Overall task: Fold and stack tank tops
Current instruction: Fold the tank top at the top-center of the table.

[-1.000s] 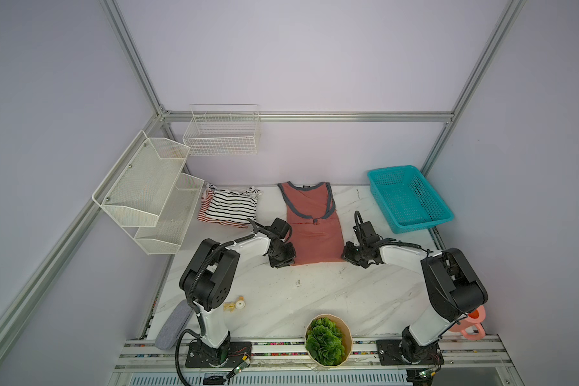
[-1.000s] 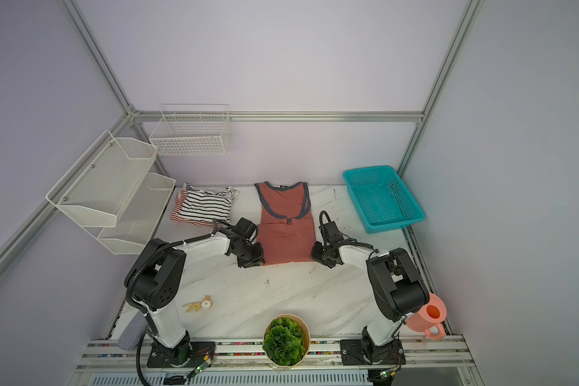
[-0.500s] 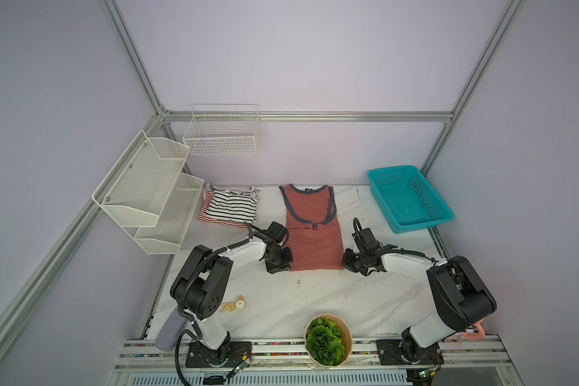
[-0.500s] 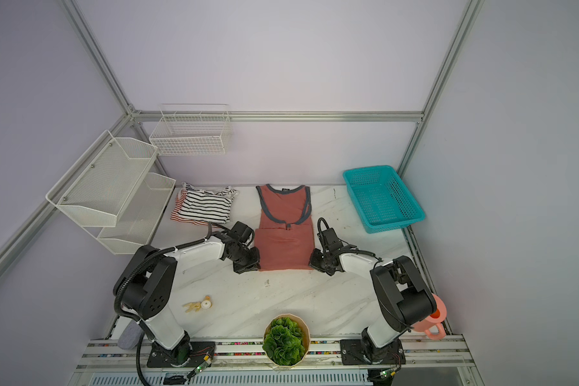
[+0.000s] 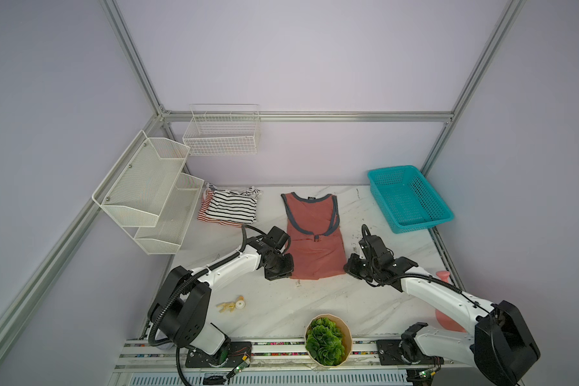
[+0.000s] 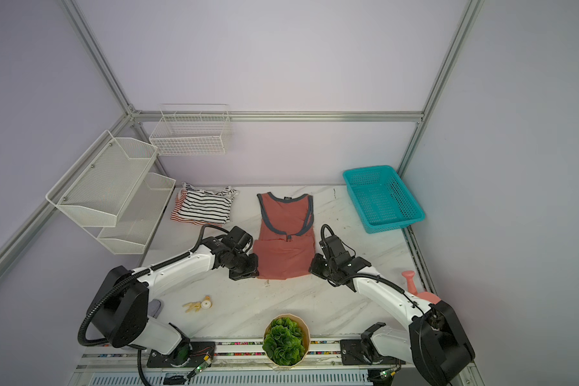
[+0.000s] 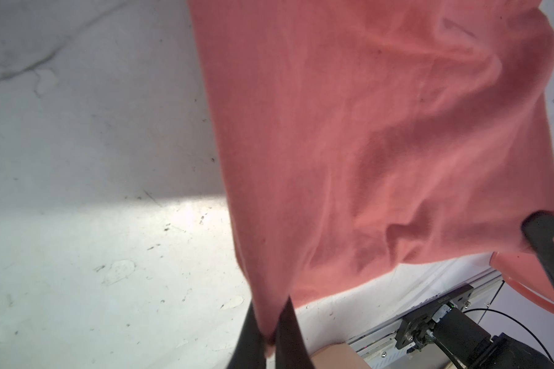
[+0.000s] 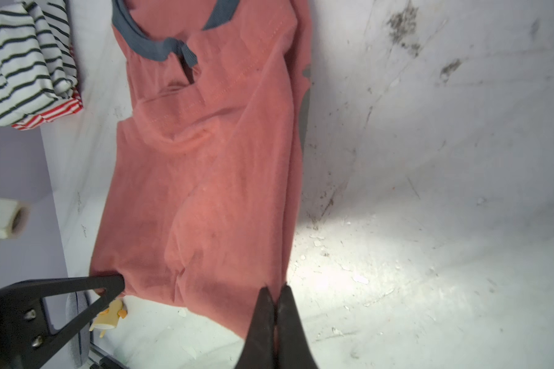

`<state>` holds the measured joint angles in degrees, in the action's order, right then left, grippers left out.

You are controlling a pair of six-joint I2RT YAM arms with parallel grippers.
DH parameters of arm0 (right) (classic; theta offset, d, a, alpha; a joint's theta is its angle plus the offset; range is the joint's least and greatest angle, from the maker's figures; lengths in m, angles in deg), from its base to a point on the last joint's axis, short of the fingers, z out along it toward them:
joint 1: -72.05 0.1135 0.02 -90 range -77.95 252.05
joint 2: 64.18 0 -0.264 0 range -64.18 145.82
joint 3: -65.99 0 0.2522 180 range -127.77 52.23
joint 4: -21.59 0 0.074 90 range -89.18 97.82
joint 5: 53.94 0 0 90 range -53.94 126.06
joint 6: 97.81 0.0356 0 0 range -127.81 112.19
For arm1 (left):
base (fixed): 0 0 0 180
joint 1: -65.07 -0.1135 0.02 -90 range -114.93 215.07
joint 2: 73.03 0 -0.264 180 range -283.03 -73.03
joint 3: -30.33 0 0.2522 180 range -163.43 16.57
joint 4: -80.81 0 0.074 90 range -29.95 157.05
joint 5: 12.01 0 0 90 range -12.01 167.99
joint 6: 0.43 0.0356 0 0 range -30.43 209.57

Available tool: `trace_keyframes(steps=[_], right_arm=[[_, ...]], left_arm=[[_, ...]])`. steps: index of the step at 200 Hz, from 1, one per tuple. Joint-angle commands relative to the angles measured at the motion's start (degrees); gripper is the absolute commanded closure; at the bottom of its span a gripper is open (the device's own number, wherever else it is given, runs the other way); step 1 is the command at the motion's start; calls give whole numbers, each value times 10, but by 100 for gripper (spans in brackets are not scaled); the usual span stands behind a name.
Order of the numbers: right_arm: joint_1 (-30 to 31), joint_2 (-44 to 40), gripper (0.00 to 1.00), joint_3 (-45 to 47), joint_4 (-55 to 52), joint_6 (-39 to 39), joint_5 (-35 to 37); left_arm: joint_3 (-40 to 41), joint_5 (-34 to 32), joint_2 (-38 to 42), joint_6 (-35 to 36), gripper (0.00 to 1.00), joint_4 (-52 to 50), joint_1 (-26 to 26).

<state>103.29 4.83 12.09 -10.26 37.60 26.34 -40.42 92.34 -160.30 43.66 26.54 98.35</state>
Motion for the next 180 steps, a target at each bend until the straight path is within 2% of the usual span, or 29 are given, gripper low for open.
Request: trace_keyframes(steps=[1, 77, 117, 180], right_arm=[[1, 7, 100, -40, -22, 13, 32], [-12, 114, 100, -188, -10, -33, 89], [-49, 163, 100, -241, 13, -48, 84], [-102, 245, 100, -328, 40, -75, 40]], left_arm=[[-75, -31, 3, 5, 100, -33, -3], [-230, -25, -56, 36, 100, -40, -52], [-323, -8, -117, 62, 100, -54, -80], [-464, 15, -211, 97, 100, -75, -112]])
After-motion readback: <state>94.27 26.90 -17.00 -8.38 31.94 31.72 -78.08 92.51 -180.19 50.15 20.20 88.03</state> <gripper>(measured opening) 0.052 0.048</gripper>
